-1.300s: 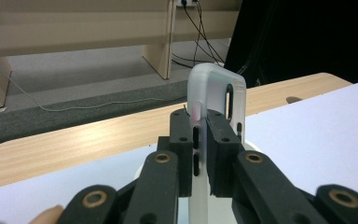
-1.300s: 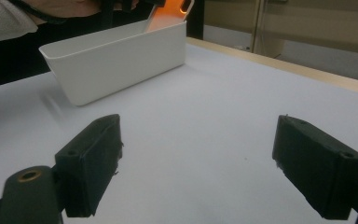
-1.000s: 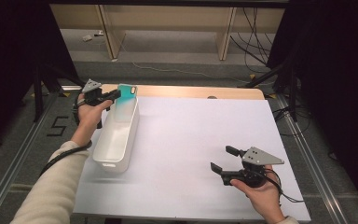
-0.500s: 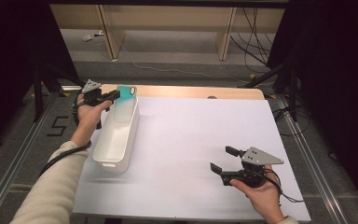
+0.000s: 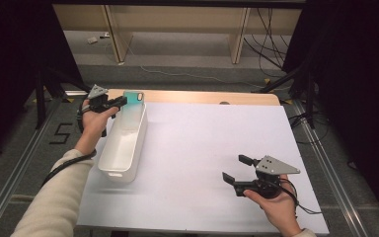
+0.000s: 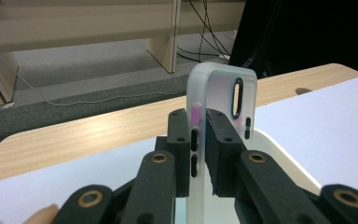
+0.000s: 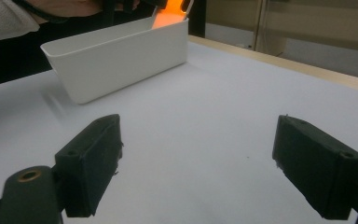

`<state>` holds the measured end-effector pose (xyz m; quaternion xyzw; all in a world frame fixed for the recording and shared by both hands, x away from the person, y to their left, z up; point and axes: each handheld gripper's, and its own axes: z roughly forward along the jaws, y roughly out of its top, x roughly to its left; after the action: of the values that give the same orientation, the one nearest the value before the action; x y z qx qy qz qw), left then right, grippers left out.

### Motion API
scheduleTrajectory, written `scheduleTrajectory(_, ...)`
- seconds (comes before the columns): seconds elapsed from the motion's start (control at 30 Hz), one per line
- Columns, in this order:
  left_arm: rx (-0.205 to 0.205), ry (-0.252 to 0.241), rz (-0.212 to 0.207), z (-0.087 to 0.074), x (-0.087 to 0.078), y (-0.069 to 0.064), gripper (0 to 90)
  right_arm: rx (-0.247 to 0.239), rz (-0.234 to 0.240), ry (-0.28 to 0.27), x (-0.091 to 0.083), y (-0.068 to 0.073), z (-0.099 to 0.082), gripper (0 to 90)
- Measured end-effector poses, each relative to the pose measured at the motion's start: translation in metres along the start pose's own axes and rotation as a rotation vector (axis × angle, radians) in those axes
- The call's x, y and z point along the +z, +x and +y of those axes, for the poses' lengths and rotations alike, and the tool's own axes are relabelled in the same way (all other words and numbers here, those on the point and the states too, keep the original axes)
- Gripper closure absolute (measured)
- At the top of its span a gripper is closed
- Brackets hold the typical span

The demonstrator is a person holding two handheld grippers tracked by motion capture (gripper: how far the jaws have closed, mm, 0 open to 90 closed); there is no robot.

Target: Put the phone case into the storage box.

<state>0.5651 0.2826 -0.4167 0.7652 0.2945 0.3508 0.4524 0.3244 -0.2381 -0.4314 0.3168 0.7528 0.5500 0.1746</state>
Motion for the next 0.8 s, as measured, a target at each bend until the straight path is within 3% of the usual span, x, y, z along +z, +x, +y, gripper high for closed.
scheduleTrajectory(0.07, 0.005, 0.005, 0.001, -0.0006, 0.0004, 0.0001, 79.8, -0.025, -0.009, -0.012, 0.0009, -0.0017, -0.0002, 16.9)
scheduleTrajectory(0.13, 0.011, 0.019, 0.001, -0.0016, 0.0009, 0.0000, 79.3, -0.004, 0.000, 0.002, 0.0006, -0.0002, -0.0004, 16.8)
scheduleTrajectory(0.37, 0.013, 0.027, 0.006, -0.0025, 0.0015, -0.0001, 79.9, -0.021, -0.007, -0.012, 0.0022, -0.0016, -0.0011, 16.8)
scheduleTrajectory(0.4, 0.014, 0.031, 0.007, -0.0021, 0.0015, -0.0003, 79.8, -0.017, -0.014, 0.022, -0.0007, -0.0011, -0.0001, 16.8)
scheduleTrajectory(0.47, 0.020, 0.044, 0.010, -0.0015, 0.0013, -0.0004, 79.6, -0.017, -0.014, 0.031, -0.0014, -0.0010, 0.0001, 16.8)
scheduleTrajectory(0.7, 0.026, 0.068, 0.021, -0.0029, 0.0015, 0.0005, 78.5, -0.020, -0.003, -0.011, 0.0022, -0.0012, -0.0011, 16.8)
scheduleTrajectory(0.8, 0.024, 0.078, 0.028, -0.0026, 0.0014, -0.0006, 77.6, -0.014, -0.003, 0.017, 0.0000, -0.0009, -0.0005, 16.8)
